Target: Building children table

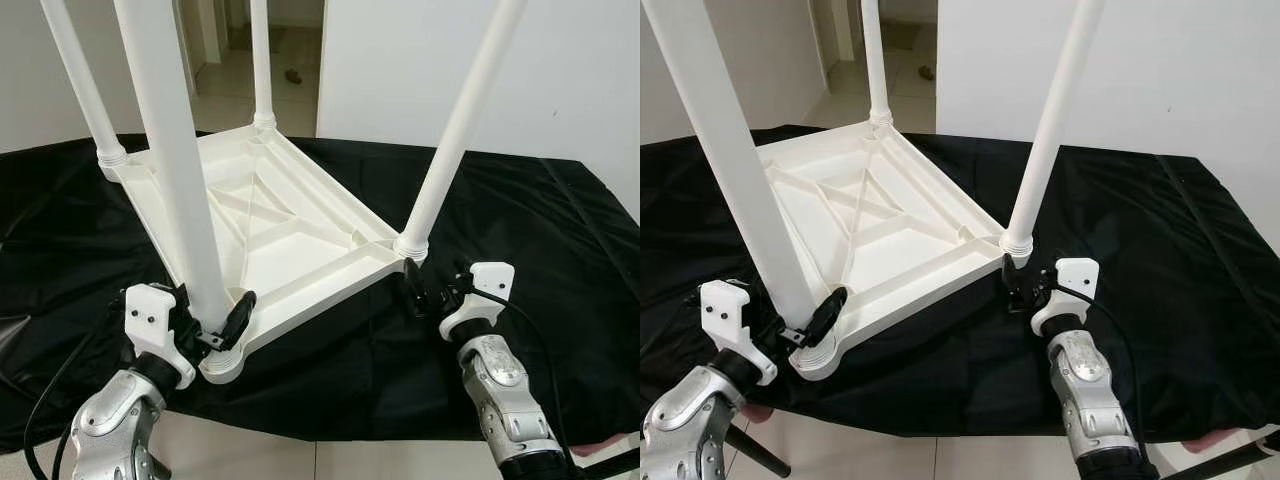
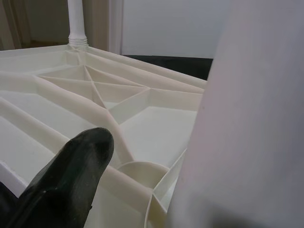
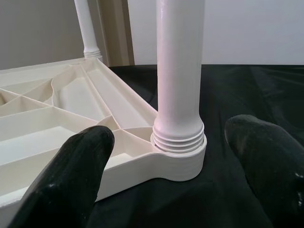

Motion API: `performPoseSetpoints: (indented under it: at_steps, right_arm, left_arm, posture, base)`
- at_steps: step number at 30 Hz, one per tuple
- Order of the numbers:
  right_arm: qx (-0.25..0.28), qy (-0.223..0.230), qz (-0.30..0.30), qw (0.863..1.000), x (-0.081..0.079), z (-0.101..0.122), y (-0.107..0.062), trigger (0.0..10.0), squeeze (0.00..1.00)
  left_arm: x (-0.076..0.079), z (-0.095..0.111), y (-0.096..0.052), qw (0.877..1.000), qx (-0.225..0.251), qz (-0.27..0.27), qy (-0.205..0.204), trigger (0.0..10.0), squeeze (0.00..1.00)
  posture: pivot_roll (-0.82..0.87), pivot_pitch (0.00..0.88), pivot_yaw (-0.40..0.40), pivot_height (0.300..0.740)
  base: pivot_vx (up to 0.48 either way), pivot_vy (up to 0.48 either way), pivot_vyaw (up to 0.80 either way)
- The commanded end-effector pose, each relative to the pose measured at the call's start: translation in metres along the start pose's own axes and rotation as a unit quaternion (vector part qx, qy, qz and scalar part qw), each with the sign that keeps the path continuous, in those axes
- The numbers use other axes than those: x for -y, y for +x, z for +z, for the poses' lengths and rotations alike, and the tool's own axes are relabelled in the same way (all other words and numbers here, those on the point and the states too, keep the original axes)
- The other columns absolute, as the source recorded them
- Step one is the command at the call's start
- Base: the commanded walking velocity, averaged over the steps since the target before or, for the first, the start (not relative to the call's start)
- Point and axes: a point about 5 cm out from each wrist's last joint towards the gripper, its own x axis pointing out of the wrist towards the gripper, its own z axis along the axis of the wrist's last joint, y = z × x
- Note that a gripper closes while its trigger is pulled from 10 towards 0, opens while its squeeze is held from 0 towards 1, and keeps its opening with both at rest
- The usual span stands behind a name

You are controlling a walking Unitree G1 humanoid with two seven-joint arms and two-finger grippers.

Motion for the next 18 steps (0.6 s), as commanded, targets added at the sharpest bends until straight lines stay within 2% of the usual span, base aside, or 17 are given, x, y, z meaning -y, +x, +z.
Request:
performPoseSetpoints:
  at_steps: [1, 13, 18]
  right_arm:
    - [0.003, -0.002, -0.007, 1.0, 0.005, 0.0, -0.001, 10.0, 0.0]
    - [0.0, -0.004, -0.005, 1.0, 0.008, -0.004, 0.001, 10.0, 0.0]
    - [-0.006, -0.004, -0.01, 1.0, 0.009, -0.007, 0.0, 10.0, 0.0]
  left_arm:
    - [-0.011, -0.001, -0.004, 0.988, 0.003, 0.156, -0.012, 10.0, 0.0]
    - [-0.013, 0.002, -0.008, 0.989, 0.016, 0.145, 0.004, 10.0, 0.0]
    - [-0.013, 0.01, -0.011, 0.99, 0.04, 0.135, 0.011, 10.0, 0.0]
  posture:
    - [0.1, 0.084, -0.062, 0.74]
    - [0.11, 0.072, -0.027, 0.74]
    - [0.12, 0.067, -0.028, 0.74]
  base:
    - [0.0, 0.0, 0.0]
    - [0.0, 0.0, 0.0]
    - [0.0, 0.0, 0.0]
